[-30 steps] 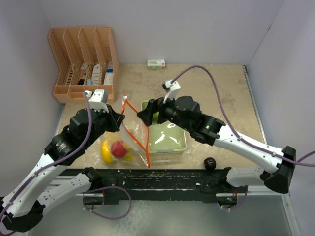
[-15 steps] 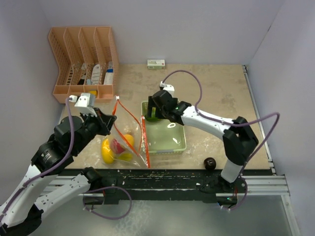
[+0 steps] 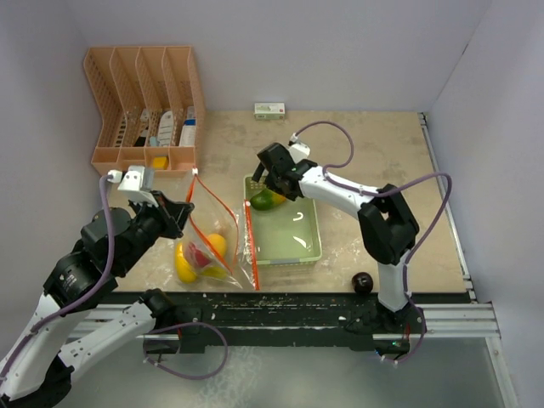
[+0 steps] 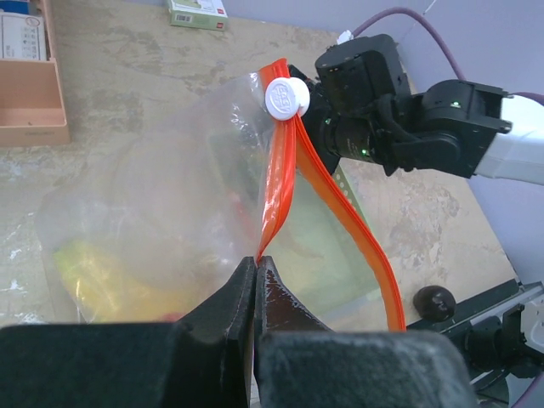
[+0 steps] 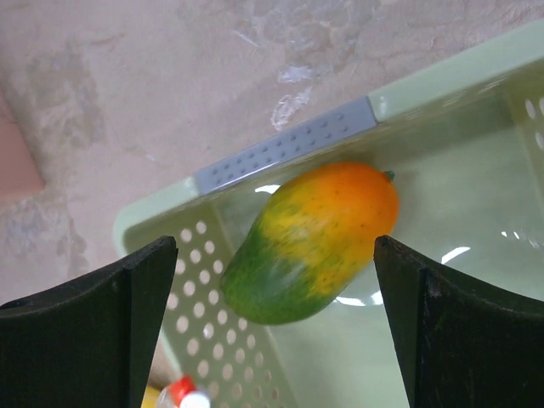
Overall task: Place the food in the zip-top bag and seal the zipper
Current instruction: Pick up the fake fruit from the bin.
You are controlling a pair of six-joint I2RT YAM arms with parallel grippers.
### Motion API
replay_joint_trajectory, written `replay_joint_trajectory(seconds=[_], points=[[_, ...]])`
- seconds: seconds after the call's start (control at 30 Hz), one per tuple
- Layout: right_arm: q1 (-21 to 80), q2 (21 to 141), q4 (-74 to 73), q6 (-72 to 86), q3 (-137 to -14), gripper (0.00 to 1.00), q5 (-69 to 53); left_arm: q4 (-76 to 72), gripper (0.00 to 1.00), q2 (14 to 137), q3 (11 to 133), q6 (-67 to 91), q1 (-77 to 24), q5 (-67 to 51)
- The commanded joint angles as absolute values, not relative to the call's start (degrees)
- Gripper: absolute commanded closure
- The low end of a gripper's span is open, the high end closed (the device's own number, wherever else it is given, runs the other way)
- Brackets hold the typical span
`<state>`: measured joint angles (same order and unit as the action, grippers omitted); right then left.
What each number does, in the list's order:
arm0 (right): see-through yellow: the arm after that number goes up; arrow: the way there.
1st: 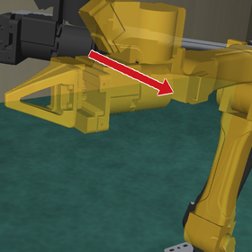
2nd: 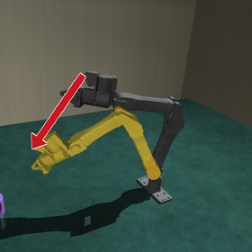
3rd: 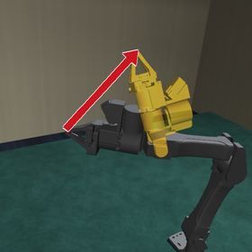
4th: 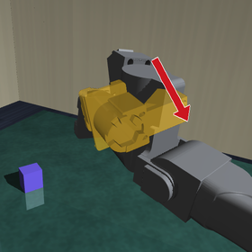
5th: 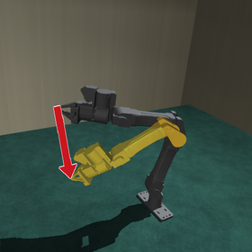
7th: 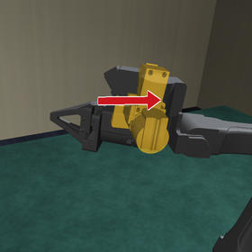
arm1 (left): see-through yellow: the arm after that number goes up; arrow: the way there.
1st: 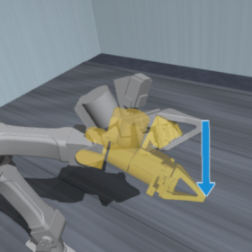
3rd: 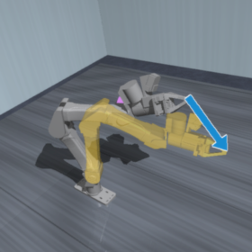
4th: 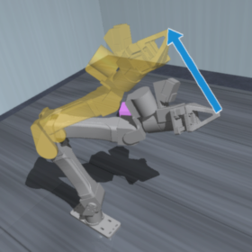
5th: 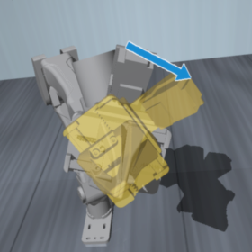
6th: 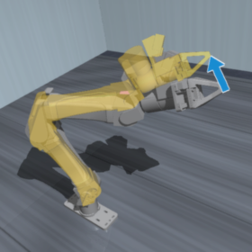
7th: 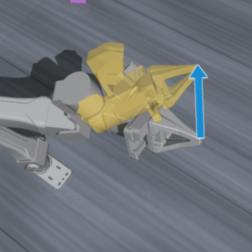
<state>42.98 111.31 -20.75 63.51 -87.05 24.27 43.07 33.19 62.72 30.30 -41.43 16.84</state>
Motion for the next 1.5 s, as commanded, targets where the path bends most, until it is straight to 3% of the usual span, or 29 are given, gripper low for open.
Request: replay_joint_trajectory(seconds=[0.0, 0.6, 0.67, 0.8, 0.87, 0.93, 1.07, 1.2, 1.37, 1.43, 1.47], points=[[42.7, 114.0, -23.8, 70.0, -88.5, 0.01, 23.2, 42.8, 1.00, 33.0, 65.0, 28.7, -41.6, 17.7], [42.1, 120.4, -19.6, 68.0, -86.7, 0.01, 24.9, 44.3, 1.00, 32.9, 65.6, 28.9, -41.7, 18.4], [42.1, 120.1, -18.4, 67.2, -85.8, 0.09, 24.5, 44.6, 1.00, 32.8, 65.5, 29.1, -41.6, 18.7], [42.0, 117.8, -17.4, 65.7, -83.2, 0.42, 24.2, 45.0, 1.00, 32.4, 65.4, 29.2, -41.6, 19.2], [42.1, 115.4, -17.3, 64.8, -81.4, 0.51, 24.3, 45.0, 1.00, 32.3, 65.4, 29.3, -41.6, 19.3], [42.1, 112.2, -17.2, 63.2, -79.2, 0.56, 24.4, 44.9, 1.00, 32.4, 65.4, 29.4, -41.7, 19.3], [42.1, 102.2, -15.3, 56.3, -74.3, 0.56, 24.0, 44.9, 1.00, 33.4, 65.1, 29.8, -41.6, 19.2], [42.2, 86.4, -6.5, 44.0, -68.2, 0.58, 13.6, 43.5, 1.00, 34.3, 64.1, 29.8, -41.6, 18.6], [43.1, 72.1, 7.6, 36.1, -63.2, 0.60, -10.6, 43.1, 1.00, 35.5, 63.6, 30.5, -41.6, 18.3], [47.1, 70.6, 8.9, 32.8, -65.5, 0.60, -17.4, 42.4, 1.00, 36.0, 63.3, 30.7, -41.6, 17.9], [56.3, 71.4, 9.6, 25.7, -70.5, 0.60, -21.4, 41.2, 1.00, 37.0, 63.1, 30.7, -41.6, 17.5]])
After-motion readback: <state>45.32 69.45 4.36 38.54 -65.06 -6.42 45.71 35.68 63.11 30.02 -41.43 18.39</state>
